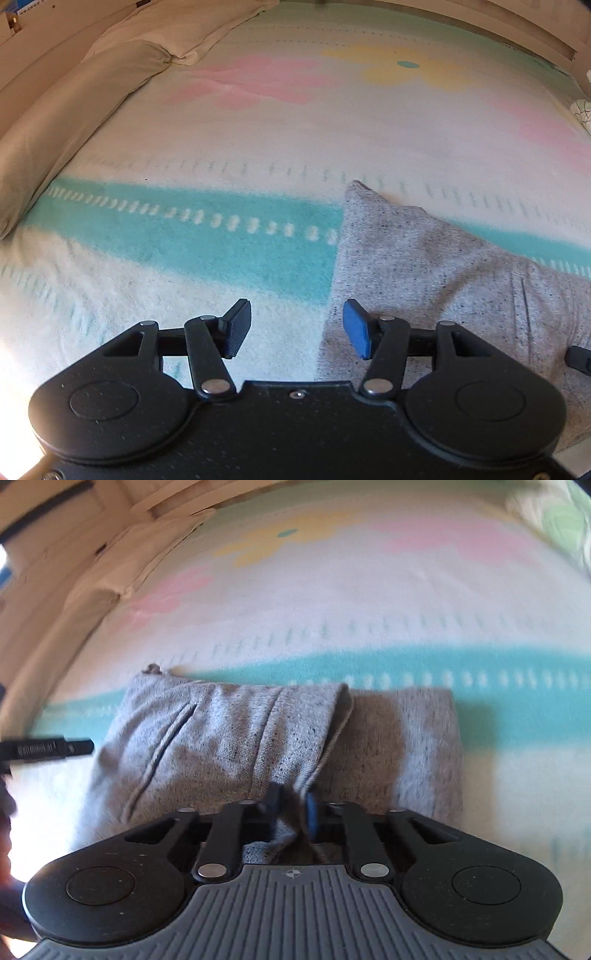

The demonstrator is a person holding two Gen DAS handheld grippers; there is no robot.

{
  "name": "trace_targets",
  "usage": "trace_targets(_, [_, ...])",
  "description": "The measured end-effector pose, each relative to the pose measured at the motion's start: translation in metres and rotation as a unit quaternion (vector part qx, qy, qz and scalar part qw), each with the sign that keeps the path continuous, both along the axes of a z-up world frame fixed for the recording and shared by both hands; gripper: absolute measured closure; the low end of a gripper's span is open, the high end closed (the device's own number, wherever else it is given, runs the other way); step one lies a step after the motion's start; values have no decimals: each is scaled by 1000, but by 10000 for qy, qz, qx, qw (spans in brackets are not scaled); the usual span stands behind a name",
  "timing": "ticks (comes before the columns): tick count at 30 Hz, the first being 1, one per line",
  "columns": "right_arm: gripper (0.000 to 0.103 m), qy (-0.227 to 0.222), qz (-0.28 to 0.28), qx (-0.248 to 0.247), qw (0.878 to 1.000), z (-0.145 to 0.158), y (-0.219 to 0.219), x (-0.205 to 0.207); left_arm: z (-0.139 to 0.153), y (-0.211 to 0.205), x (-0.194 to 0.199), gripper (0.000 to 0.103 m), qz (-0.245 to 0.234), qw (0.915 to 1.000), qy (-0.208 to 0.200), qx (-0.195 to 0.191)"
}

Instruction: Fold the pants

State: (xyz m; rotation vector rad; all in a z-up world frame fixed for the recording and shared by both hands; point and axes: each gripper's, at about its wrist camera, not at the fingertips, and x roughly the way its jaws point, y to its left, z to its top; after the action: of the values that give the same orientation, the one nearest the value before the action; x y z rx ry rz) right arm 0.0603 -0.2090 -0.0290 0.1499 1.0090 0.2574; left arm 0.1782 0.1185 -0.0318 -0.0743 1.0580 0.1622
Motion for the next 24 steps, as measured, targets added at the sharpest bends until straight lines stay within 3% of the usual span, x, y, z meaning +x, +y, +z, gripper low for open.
trace_targets(3, [97, -533, 288, -211, 9979, 25, 10, -13, -1, 11, 3, 43, 163, 9999, 40, -41])
trace_targets(6, [98, -1090, 430, 94, 9931, 59, 5, -22, 2, 18, 2, 43, 287, 9996, 13, -79])
trace_targets(9, [98, -1304, 433, 363, 9899, 81, -11, -25, 8, 20, 2, 43, 338, 9993, -36, -121])
trace_targets(13, [98, -1197, 50, -56, 9928, 75, -39, -25, 14, 17, 0, 43, 232, 9995, -118, -182])
trace_targets(17, [97, -264, -263, -321, 9988, 28, -56, -6, 15, 5, -1, 43, 15, 9998, -123, -179])
trace_targets(19, [97, 143, -238, -727, 9970, 5, -51, 1, 14, -5, 0, 43, -129, 9997, -103, -175])
trace_targets(22, [96, 47, -321, -956, 9949, 2, -45, 0, 16, -17, -3, 43, -364, 9991, -146, -149])
trace_targets(23, [96, -267, -494, -992, 9935, 13, -46, -2, 17, -22, -5, 43, -463, 9987, -167, -142])
trace_targets(24, [96, -267, -494, -992, 9935, 13, -46, -2, 19, -28, -6, 43, -586, 9980, -201, -139])
